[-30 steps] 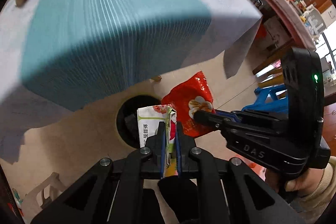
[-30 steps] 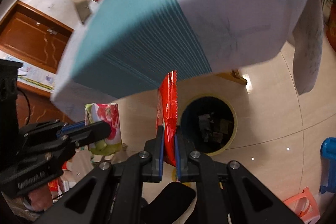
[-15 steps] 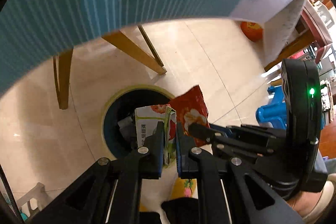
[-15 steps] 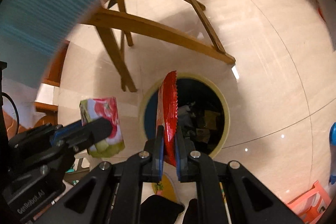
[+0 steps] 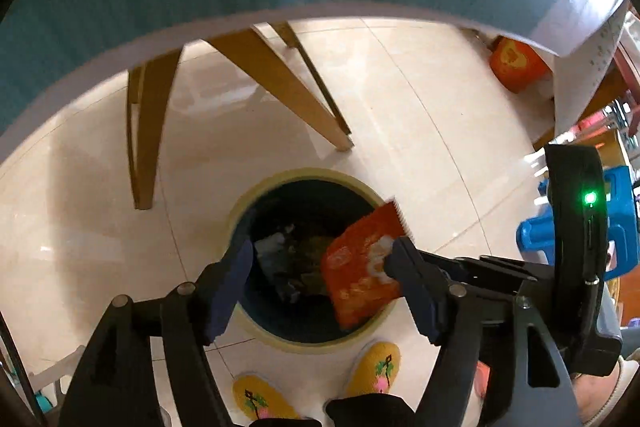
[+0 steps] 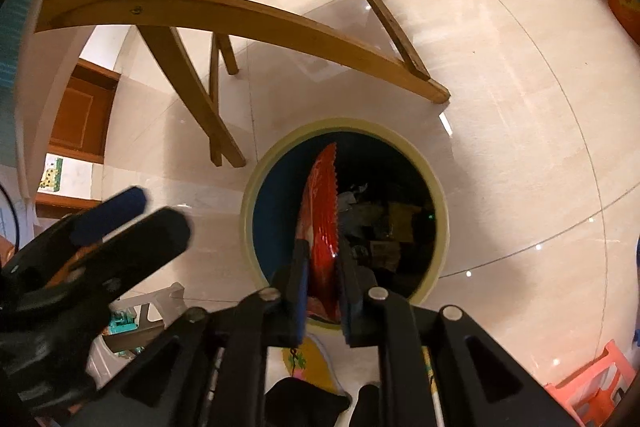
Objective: Collect trash
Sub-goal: 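Lower both items over the black bin and open both grippers, then raise both tools back above the table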
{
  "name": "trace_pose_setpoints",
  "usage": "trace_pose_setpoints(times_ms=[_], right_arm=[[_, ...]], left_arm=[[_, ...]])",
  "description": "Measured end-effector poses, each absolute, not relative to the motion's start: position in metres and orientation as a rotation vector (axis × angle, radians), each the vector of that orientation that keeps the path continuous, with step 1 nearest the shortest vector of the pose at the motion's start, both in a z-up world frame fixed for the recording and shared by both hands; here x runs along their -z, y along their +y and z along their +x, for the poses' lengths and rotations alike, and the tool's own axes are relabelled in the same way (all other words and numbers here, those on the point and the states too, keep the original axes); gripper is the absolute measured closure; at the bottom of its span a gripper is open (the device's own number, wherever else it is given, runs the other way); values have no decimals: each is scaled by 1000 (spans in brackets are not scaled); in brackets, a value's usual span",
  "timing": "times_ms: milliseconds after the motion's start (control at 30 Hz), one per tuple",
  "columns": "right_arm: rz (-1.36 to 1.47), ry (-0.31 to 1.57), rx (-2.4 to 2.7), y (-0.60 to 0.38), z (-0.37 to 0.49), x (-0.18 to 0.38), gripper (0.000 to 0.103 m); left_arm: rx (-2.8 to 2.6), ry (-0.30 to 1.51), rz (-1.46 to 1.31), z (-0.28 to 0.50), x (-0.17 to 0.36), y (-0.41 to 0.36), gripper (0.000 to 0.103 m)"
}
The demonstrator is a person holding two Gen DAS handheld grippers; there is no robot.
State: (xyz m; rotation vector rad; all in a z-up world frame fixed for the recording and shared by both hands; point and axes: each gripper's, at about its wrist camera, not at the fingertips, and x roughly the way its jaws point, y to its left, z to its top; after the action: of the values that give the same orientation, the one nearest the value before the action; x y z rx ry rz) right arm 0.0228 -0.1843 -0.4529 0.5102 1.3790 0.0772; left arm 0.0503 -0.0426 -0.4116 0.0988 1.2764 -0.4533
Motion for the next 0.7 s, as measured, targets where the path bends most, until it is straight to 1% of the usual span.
trace_pose_setpoints(times_ms=[67,133,200,233,300,333,367,533,700], right_arm=[[504,1378,-60,-185,23,451,76],[494,1368,-51,-186,24,447,73],[489,1356,-47,-187,24,440,72],[490,1351,-47,-187,23,437,71],[486,1335,-47,-186,22,424,65],[483,1331,-48,-186,22,421,59],[478,1325,-48,-185,21,413,55],[485,1302,-57,-184,13,370,54],[497,1280,-72,-182,1,309,53]], left_arm=[[438,1286,124,50,411,-41,32],[420,1280,138,47,406,-40,30],[403,1267,142,44,398,-36,22],[392,1258,140,42,392,-33,20],[375,1257,130,39,381,-29,13],[368,1258,124,38,376,-27,12],[361,1262,116,36,369,-23,11],[356,1260,98,24,321,-10,10],[371,1226,80,13,245,1,10]])
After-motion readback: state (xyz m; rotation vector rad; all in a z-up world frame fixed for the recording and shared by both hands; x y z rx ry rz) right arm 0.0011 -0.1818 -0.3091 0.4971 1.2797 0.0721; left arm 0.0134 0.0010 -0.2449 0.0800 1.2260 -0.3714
